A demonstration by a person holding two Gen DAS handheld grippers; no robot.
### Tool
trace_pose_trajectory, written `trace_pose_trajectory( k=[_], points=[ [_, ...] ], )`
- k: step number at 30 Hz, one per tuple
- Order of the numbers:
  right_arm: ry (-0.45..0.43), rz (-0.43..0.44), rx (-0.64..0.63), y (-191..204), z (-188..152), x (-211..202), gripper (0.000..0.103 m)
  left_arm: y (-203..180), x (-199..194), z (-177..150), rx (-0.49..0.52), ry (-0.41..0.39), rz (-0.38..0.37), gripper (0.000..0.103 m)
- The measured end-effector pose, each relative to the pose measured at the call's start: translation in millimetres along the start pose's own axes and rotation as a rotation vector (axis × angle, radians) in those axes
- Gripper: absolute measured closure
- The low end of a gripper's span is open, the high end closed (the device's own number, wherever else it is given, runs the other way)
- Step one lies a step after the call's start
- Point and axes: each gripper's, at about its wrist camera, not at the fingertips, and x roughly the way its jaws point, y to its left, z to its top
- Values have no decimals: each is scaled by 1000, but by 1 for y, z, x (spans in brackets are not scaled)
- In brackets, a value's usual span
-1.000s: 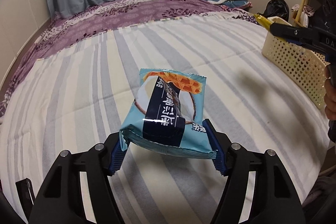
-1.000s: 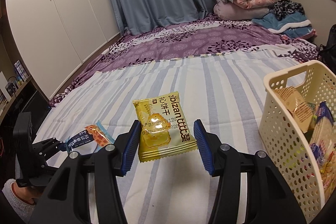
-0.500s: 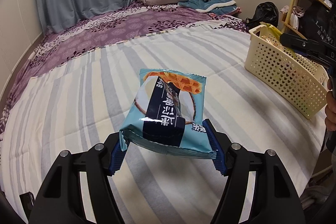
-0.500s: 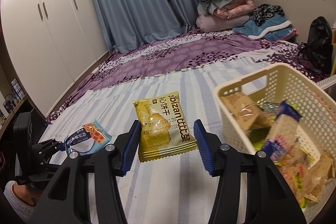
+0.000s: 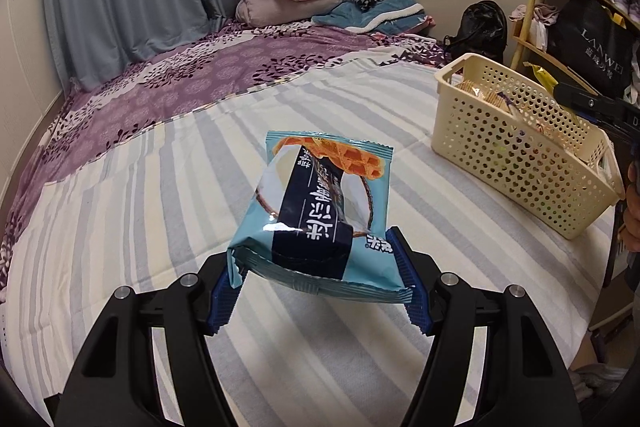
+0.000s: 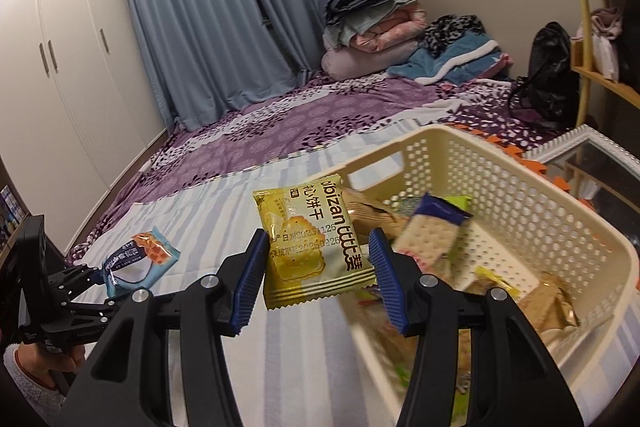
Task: Organize snacks
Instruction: 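Carry the yellow packet toward the basket with right while left carries the blue packet, then drop the yellow packet into the basket by opening the right gripper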
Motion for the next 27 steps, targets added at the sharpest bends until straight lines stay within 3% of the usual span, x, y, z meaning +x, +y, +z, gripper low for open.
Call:
trace_pose_trajectory(
  k=[27],
  points=[
    [-19,-147,83,-69,-15,-22,51,-63,4,40,125,-37,-54,34]
  ],
)
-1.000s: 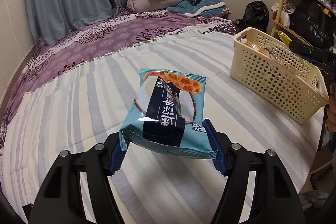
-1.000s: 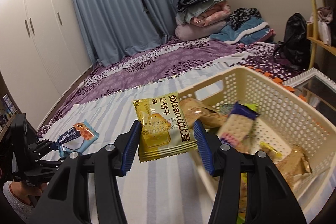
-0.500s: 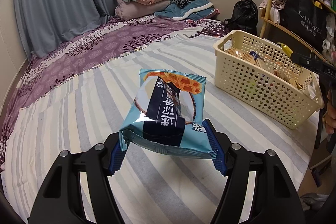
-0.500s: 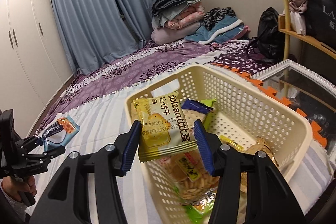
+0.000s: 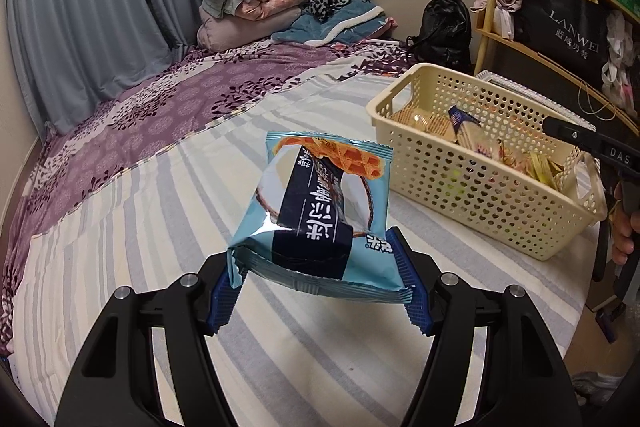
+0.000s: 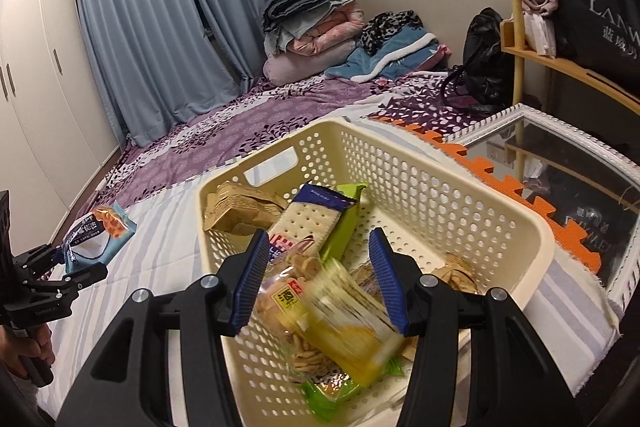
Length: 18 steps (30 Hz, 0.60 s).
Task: Organize snacks
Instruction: 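Drop the yellow packet into the basket by opening the right gripper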
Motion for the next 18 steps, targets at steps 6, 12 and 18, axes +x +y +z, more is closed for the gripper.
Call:
trace_pose_trajectory(
  k=[6,12,18],
  points=[
    [1,-10,22,-12,-3,-2,51,-18,3,17,34,-15,-26,34],
    [-22,-32,26,-20,-3,-9,40,-38,2,40,44,-42,-90,34],
    [-61,-68,16,-25,-3,-18,30,-74,7,63,109,-64,-150,34]
  ],
)
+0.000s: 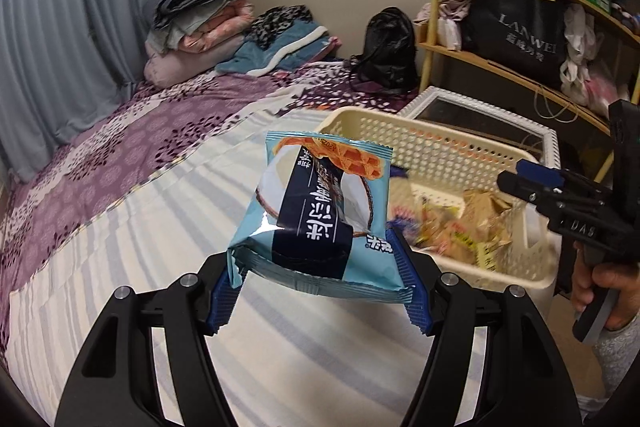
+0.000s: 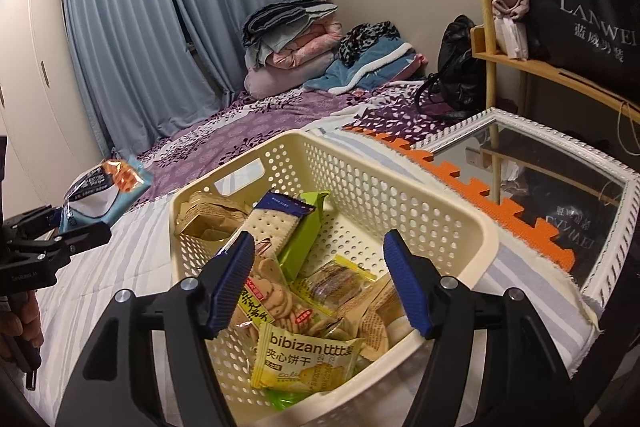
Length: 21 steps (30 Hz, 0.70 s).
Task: Organize snacks
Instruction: 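Drop the yellow packet into the basket by opening the right gripper, then lower the blue coconut packet into the basket and open the left gripper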
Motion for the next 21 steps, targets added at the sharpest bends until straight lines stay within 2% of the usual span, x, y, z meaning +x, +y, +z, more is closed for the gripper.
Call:
trace_pose_trajectory(
  k=[2,5,6,12,17,21],
  points=[
    [-10,-3,3,-4,0,-3,24,-11,4,7,13,-2,-22,34],
    [-13,-19,14,-8,0,-4,7,-25,15,16,27,6,-59,34],
    [-10,-32,22,-11,0,-3,5,-32,20,19,32,12,-76,34],
    [4,-113,43,-20,4,-1,5,-57,47,26,50,52,-137,34],
    [23,-192,54,-28,2,-2,5,-71,65,33,70,72,-150,34],
    [32,-210,27,-29,1,-5,5,-80,75,38,87,80,-156,34]
  ],
)
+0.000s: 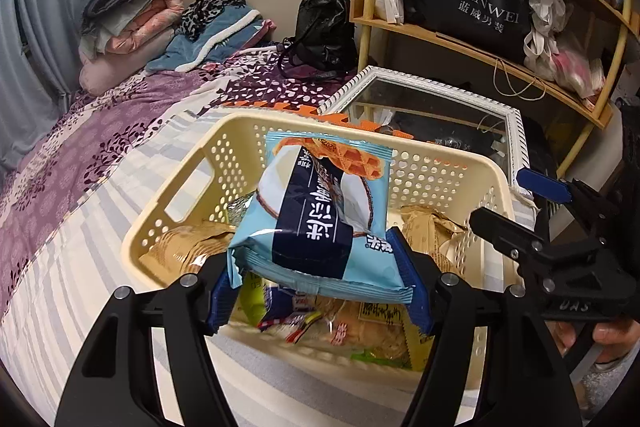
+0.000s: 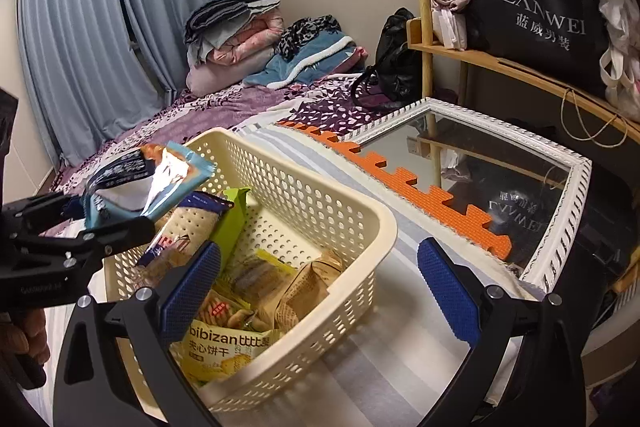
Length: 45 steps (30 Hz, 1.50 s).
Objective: Organize snacks
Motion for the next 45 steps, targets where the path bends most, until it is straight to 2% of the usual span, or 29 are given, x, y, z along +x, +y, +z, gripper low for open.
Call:
trace_pose_trajectory(
  k=[12,20,22,29,30,31,36,45],
  points=[
    [12,-16,-15,-9,-1,-3,5,-10,28,2,38,59,-1,34],
    [15,-7,-23,-6,-2,-5,5,-13,33,4,52,67,-5,33],
    [13,-9,-26,-4,-2,-7,5,-14,32,5,53,65,6,19],
    [8,-8,-39,2,-1,-12,5,-8,27,4,46,63,23,16],
    [7,-8,-41,3,-1,-13,5,-7,26,4,43,62,26,11],
    [6,-8,-43,3,0,-14,5,-7,24,4,41,59,31,6],
    [1,-11,-55,8,1,-19,5,-6,15,2,36,49,60,3],
    [-7,-3,-118,26,0,-30,5,5,-3,-4,-4,38,181,3]
  ],
)
